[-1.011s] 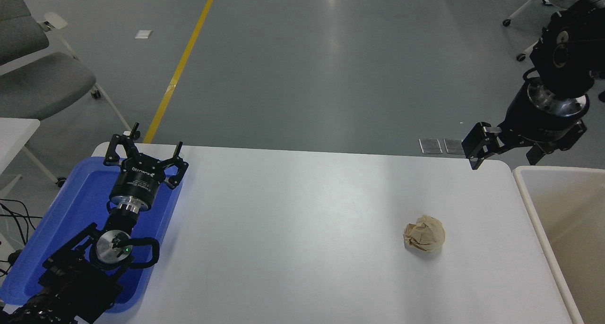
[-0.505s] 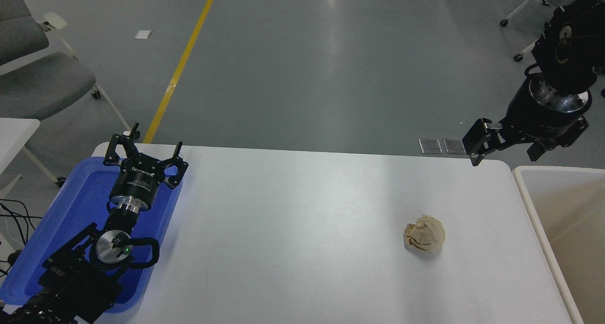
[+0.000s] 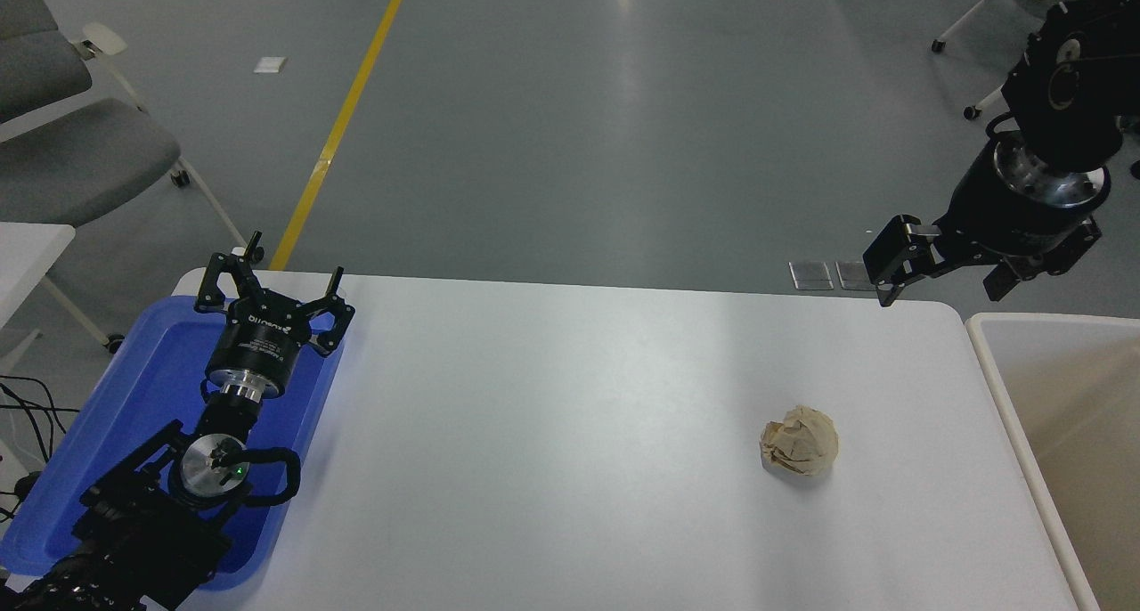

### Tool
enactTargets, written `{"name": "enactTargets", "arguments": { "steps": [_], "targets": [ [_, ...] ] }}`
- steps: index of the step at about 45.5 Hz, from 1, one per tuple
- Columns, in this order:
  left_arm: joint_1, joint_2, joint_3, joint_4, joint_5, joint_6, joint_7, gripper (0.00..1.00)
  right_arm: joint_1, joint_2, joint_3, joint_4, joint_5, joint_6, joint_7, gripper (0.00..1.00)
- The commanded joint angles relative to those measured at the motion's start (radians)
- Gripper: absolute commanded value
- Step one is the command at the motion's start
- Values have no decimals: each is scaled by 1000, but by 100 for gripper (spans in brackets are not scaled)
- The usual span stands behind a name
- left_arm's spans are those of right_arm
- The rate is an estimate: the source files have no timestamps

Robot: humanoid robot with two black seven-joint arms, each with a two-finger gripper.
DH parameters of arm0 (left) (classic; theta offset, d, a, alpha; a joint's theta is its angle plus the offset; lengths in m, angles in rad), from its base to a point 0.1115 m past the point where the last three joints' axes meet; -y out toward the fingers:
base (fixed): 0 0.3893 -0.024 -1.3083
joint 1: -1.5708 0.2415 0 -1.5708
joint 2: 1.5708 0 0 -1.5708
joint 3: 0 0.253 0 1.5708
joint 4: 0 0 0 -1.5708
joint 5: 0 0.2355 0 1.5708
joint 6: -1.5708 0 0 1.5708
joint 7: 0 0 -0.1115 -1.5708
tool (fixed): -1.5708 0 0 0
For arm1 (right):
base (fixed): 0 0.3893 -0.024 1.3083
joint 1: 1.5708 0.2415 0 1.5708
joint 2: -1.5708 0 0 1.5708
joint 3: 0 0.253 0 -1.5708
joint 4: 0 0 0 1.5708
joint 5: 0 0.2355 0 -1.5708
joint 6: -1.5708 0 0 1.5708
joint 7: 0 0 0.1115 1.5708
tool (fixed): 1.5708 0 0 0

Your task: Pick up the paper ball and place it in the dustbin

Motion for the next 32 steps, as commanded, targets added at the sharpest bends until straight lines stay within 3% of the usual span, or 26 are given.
{"name": "enactTargets", "arguments": {
  "steps": [1, 20, 32],
  "targets": [
    [0, 0, 0, 0, 0, 0, 0, 100, -1, -7, -2, 0, 31, 0, 0, 99],
    [0, 0, 0, 0, 0, 0, 0, 100, -7, -17, 1, -1, 37, 0, 0, 99],
    [0, 0, 0, 0, 0, 0, 0, 100, -110, -11, 15, -1, 47, 0, 0, 93]
  ]
}}
